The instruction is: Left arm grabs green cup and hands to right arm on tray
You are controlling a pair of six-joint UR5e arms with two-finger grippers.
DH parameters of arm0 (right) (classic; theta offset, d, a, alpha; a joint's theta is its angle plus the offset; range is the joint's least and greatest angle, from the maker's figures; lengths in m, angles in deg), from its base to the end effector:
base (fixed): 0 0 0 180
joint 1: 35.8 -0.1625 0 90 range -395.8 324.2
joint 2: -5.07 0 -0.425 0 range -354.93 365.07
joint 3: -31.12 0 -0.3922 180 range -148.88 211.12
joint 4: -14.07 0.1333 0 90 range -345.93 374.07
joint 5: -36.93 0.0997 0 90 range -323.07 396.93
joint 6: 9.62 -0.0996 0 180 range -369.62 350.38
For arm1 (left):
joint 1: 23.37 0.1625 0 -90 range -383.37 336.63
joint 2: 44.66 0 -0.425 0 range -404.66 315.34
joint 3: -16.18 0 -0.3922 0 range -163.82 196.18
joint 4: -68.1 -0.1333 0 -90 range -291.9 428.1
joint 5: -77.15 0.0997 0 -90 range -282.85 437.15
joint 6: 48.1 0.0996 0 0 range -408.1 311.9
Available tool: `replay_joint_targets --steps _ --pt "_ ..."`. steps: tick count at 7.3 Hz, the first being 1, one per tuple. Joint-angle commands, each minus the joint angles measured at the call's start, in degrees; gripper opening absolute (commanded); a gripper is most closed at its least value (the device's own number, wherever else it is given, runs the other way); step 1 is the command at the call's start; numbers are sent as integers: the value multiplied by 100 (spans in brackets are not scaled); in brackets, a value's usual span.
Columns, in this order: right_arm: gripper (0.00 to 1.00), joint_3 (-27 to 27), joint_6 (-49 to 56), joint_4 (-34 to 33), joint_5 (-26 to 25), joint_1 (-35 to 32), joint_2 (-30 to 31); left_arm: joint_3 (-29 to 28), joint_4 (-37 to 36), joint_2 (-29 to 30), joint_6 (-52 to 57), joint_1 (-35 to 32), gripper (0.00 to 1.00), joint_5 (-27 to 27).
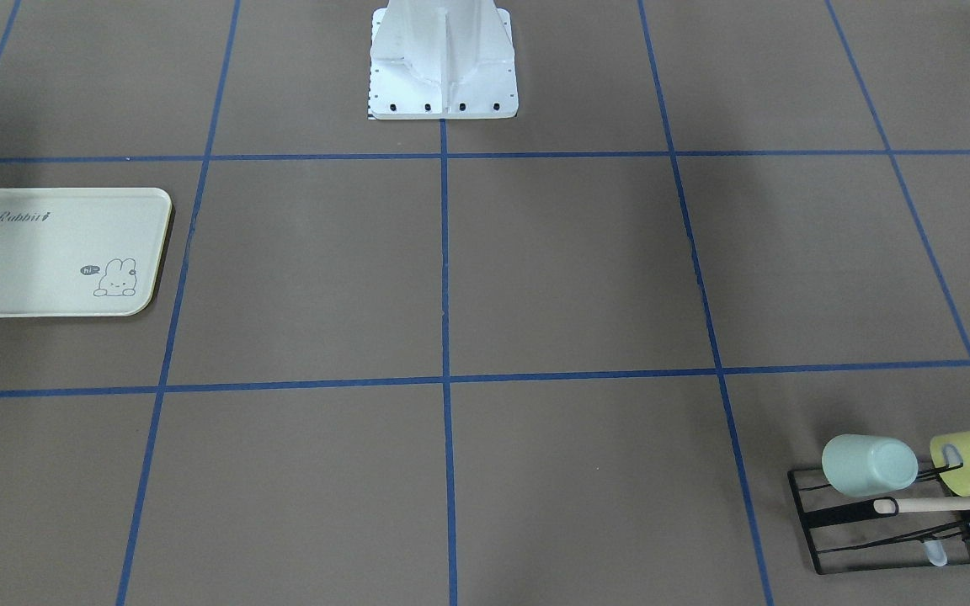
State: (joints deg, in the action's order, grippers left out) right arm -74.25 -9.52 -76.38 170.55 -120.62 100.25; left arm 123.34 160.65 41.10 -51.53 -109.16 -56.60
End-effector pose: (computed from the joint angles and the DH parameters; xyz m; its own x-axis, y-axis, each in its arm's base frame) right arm 0.0230 -0.4621 0.5706 0.7103 -0.1833 0.6796 0.0902 0.9812 0.1704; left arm -0.0300 -0.4696 0.5414 0.7098 0.1791 -0.6812 -0.0283 0.9736 0.2264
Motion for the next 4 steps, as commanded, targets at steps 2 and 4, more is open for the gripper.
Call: replay_joint_targets --steps 2,4 --pt "100 25 -45 1 -10 -51 26 147 104 -199 -52 9 100 -19" --pt "100 43 -54 1 -19 -43 26 234 244 -524 -70 18 100 -20"
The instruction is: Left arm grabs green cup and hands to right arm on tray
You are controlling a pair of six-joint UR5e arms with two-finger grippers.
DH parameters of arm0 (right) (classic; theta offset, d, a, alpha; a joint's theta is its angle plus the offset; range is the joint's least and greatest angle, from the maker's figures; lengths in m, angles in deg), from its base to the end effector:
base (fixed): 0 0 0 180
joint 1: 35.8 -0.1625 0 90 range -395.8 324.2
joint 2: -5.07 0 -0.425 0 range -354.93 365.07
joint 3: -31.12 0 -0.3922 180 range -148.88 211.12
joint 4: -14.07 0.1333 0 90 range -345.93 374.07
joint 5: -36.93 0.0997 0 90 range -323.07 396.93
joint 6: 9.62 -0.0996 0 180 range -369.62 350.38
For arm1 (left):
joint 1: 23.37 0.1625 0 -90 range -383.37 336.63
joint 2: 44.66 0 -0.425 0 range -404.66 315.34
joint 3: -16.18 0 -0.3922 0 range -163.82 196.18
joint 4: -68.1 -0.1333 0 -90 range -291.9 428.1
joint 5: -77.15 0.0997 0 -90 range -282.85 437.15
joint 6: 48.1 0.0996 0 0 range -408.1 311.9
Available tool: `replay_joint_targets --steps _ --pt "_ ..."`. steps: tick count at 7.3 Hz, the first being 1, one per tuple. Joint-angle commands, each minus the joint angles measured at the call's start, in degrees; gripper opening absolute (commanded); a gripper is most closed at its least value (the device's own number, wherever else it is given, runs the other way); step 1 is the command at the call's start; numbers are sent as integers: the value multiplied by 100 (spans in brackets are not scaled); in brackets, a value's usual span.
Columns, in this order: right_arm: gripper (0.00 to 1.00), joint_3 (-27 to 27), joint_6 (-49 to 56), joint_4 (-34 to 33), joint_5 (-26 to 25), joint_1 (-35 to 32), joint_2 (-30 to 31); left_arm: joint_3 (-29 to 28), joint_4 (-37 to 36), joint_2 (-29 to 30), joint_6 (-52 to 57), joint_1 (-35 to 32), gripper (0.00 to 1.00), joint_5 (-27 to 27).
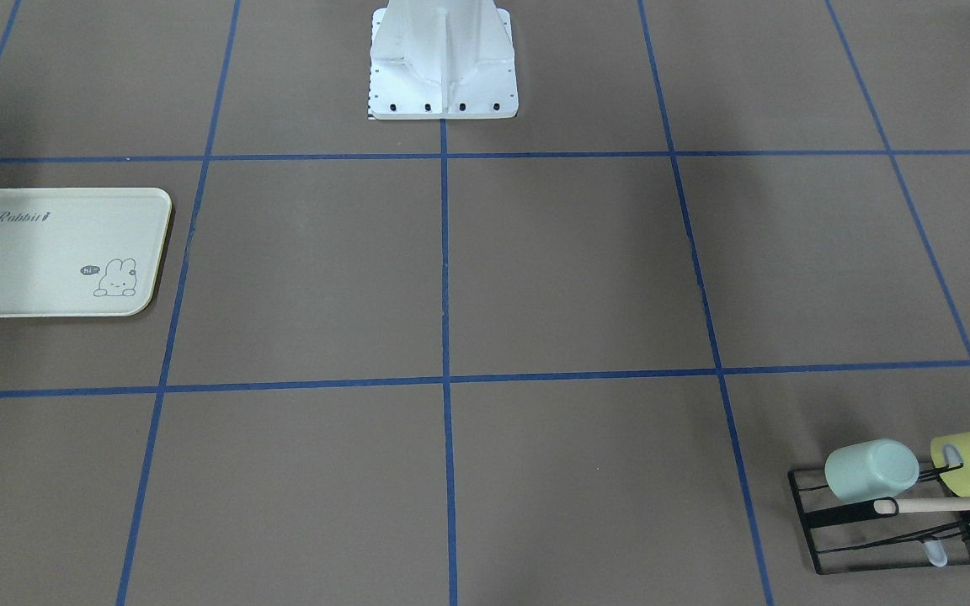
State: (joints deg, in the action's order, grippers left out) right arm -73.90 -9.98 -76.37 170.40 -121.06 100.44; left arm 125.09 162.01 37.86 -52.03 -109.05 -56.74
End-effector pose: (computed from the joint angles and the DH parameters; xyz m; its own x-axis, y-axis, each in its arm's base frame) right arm 0.0268 -0.4607 0.5753 0.7147 -0.1635 0.6801 0.0771 0.9848 0.1558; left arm -0.0306 -0.4478 0.5490 0.7081 0.1707 -0.6851 -0.0242 0.9756 0.2181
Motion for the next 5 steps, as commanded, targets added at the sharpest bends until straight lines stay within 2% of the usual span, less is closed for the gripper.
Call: replay_joint_targets --steps 1,2,3,5 --pt "100 -1 -8 0 4 -8 25 130 206 -175 -299 7 100 -5" --pt "100 7 -8 35 -5 -8 43 183 303 112 -798 189 100 -5" --pt "100 7 -8 35 -5 -8 43 105 225 654 -1403 670 100 38" --pt "100 7 -8 35 -5 1 43 -193 207 1394 -1637 964 100 74"
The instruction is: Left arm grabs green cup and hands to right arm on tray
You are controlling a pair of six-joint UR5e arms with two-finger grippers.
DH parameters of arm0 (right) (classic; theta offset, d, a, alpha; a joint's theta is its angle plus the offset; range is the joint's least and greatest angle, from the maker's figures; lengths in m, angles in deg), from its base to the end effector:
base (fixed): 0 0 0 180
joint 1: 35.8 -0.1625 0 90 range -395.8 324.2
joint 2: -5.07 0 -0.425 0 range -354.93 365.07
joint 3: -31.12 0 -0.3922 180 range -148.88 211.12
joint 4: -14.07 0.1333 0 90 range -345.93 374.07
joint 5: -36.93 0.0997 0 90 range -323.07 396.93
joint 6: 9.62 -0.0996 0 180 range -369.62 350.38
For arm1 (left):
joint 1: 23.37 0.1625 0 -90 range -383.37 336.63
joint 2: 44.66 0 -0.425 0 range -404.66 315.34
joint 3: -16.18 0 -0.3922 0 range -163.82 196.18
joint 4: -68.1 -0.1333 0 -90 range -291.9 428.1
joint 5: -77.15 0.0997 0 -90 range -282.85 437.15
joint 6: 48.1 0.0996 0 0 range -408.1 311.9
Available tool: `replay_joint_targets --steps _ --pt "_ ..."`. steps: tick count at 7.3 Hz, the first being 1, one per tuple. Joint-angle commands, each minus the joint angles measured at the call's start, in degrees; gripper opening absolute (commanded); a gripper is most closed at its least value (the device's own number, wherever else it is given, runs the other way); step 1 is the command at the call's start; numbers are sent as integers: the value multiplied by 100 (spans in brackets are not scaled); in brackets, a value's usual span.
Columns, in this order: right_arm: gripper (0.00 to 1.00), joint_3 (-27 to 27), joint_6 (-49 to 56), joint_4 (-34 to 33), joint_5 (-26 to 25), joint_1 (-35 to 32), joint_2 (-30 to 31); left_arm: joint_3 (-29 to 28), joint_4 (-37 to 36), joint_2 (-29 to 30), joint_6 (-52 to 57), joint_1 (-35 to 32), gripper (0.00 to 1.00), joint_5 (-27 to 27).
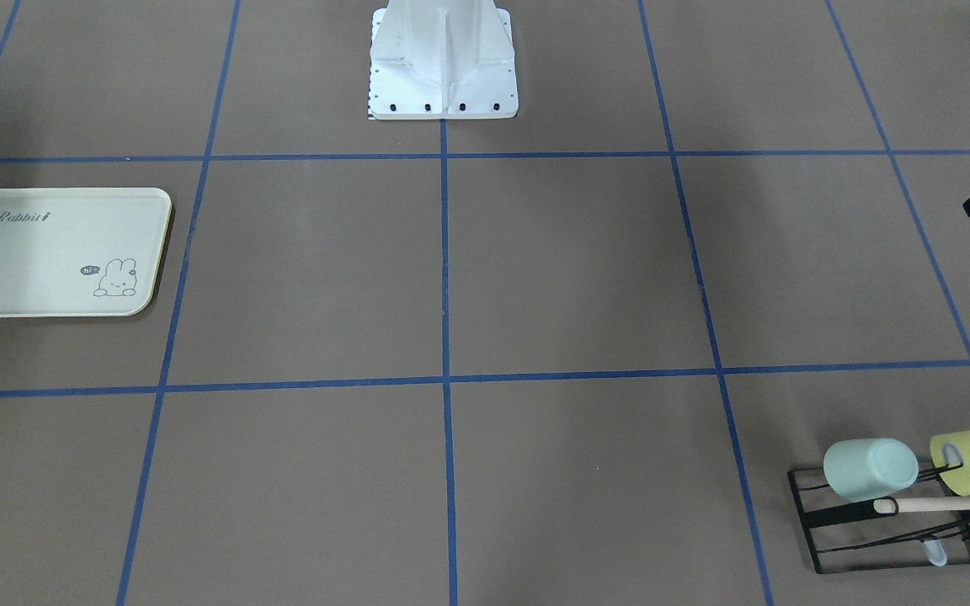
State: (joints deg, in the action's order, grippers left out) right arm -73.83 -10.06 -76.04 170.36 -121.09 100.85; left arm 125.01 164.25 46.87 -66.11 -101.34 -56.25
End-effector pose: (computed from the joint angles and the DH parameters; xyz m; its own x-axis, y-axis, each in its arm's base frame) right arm 0.0273 -0.4580 0.5786 0.7155 -0.1600 0.6801 0.0756 0.9854 0.1523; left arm 0.0409 -0.5031 0.4712 0.6727 0.1587 -0.7227 0.0226 0.9719 0.2344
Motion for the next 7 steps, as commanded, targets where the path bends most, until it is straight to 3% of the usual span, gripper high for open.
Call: replay_joint_targets --steps 1,2,7 --pt "100 61 -9 1 0 4 -7 -456 -18 837 -560 377 100 407" --pt "100 140 -9 167 0 4 2 -842 -113 1397 -798 805 100 933" --pt "100 379 -9 485 8 4 54 -3091 -53 3202 -695 1020 100 1018"
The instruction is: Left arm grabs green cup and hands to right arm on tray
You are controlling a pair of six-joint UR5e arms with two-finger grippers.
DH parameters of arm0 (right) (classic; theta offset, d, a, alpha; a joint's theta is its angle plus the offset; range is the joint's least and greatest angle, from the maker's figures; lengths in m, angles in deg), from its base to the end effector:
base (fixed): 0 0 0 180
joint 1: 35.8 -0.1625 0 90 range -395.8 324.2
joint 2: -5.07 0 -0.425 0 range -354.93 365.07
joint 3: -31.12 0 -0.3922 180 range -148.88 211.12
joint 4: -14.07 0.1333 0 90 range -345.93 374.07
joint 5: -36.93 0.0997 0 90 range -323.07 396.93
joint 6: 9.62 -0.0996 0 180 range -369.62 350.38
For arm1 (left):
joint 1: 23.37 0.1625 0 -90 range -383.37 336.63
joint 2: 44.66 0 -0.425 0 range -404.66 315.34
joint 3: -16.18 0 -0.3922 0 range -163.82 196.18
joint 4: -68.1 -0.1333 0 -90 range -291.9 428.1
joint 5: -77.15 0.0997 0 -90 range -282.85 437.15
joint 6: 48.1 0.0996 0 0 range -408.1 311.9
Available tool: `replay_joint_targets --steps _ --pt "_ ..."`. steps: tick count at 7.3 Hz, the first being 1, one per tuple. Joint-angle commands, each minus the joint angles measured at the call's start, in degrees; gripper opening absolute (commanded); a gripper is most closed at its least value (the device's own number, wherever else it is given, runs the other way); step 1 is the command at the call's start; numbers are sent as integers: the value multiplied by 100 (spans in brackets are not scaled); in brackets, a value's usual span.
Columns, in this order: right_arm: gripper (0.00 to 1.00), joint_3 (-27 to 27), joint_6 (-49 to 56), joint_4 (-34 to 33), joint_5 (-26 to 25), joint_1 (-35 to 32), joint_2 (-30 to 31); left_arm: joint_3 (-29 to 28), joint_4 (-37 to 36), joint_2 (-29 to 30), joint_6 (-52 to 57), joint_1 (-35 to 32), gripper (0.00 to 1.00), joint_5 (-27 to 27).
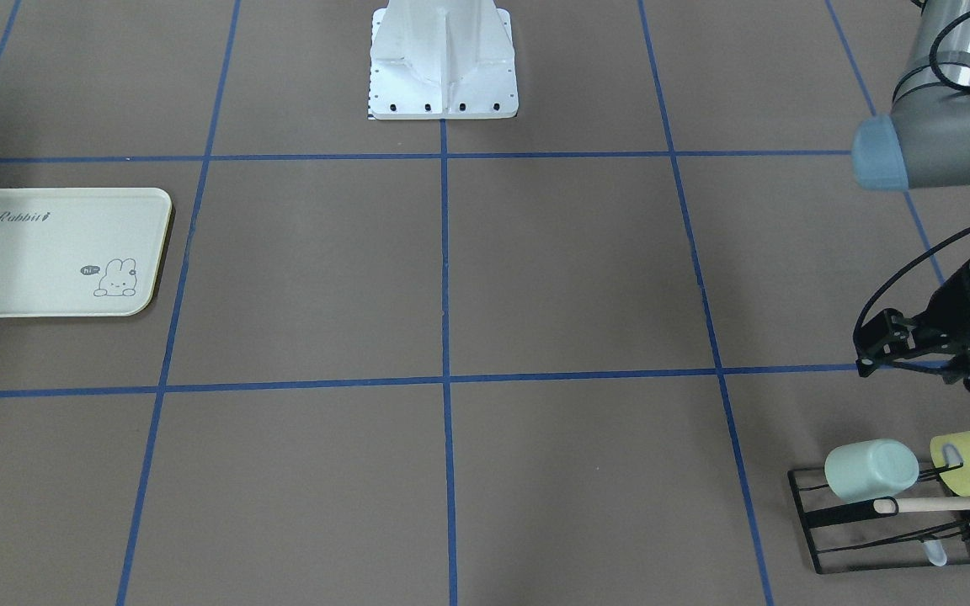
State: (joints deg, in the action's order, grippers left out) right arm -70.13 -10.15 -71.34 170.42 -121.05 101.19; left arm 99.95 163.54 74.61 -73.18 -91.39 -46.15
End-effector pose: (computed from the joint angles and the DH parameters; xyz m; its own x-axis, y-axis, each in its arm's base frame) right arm 0.0268 -0.4596 0.6044 0.7141 -0.1668 0.6799 0.0750 0.9838 0.1626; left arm 0.1876 -0.6749 0.4054 0.7527 0.1577 -0.6392 -0.0110 0.9738 0.2273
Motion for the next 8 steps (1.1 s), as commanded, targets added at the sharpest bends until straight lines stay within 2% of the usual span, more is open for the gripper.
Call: replay_joint_targets --steps 1,2,5,8 --pt "100 8 0 15 11 0 38 -938 28 639 -23 34 100 8" --pt "100 0 0 15 11 0 39 -1367 150 885 -41 34 100 8" --pt "100 -1 0 24 20 0 47 -2169 651 1114 -67 52 100 16" --pt "100 -36 9 24 29 0 100 -2399 765 1151 -67 122 100 16"
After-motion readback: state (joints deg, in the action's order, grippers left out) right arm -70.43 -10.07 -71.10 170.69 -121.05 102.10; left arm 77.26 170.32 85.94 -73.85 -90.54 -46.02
